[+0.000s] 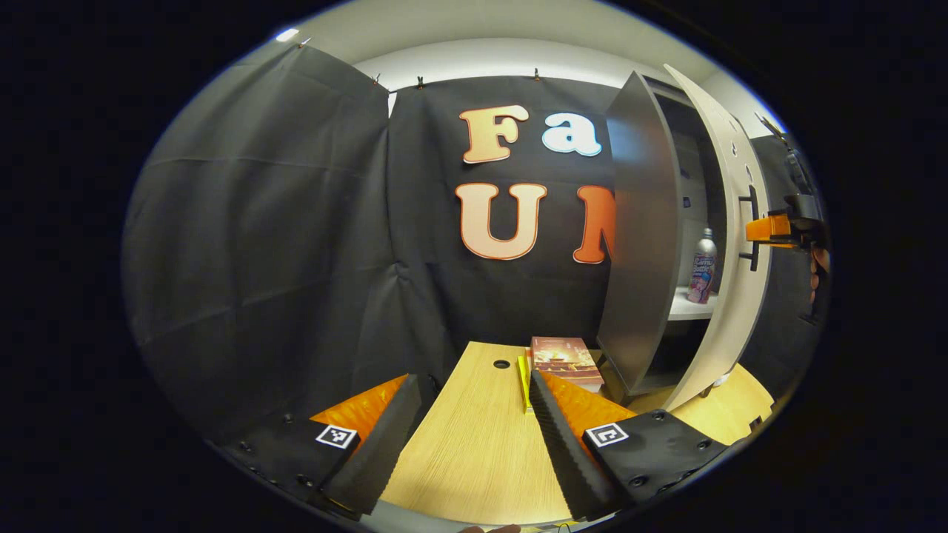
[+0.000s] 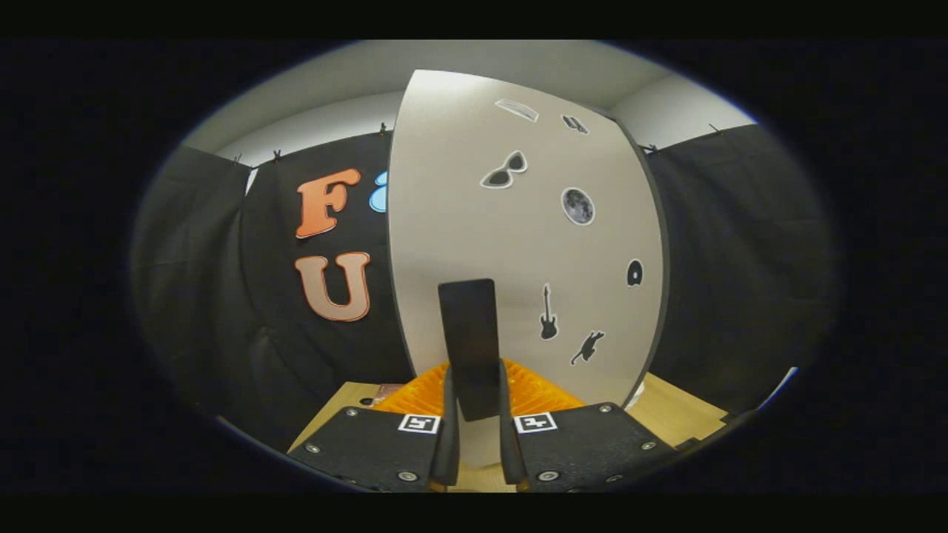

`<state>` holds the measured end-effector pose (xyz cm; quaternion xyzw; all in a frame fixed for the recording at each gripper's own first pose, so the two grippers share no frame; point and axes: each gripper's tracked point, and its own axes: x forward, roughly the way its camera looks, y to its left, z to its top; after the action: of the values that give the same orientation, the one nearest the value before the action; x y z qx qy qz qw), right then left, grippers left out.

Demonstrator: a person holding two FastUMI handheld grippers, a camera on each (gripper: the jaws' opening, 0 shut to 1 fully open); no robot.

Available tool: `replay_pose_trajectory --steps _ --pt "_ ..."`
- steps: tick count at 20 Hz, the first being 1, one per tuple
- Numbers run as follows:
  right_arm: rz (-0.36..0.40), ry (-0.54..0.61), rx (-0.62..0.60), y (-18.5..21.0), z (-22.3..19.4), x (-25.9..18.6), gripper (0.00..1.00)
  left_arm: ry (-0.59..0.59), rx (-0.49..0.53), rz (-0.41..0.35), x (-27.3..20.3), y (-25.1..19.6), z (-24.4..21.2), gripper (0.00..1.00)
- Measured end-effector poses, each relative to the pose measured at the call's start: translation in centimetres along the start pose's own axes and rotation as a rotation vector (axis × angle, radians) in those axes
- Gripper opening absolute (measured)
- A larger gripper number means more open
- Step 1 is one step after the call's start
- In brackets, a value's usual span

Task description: Open the cabinet door with the right hand, grasp the bottle in the cabinet with the left hand and place it on the coaster, then close the cabinet door with the right hand.

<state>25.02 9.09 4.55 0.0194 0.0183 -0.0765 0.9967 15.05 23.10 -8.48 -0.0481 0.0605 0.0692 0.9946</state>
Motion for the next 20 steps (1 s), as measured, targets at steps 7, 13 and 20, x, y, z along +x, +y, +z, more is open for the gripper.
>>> replay_pose_trajectory --steps 7,13,20 --pt "-0.037 -0.008 0.014 -1.8 0.0 -2.1 0.22 -0.02 0.019 -0.048 -0.2 -0.8 0.3 0.96" --pt "0.005 -0.014 0.049 -3.1 0.0 -3.6 0.15 -0.038 0.035 -0.075 -0.7 -2.1 0.6 0.94" --pt "0.058 -0.017 0.063 -4.5 0.1 -4.4 0.17 -0.031 0.039 -0.069 -1.9 -3.6 0.4 0.96"
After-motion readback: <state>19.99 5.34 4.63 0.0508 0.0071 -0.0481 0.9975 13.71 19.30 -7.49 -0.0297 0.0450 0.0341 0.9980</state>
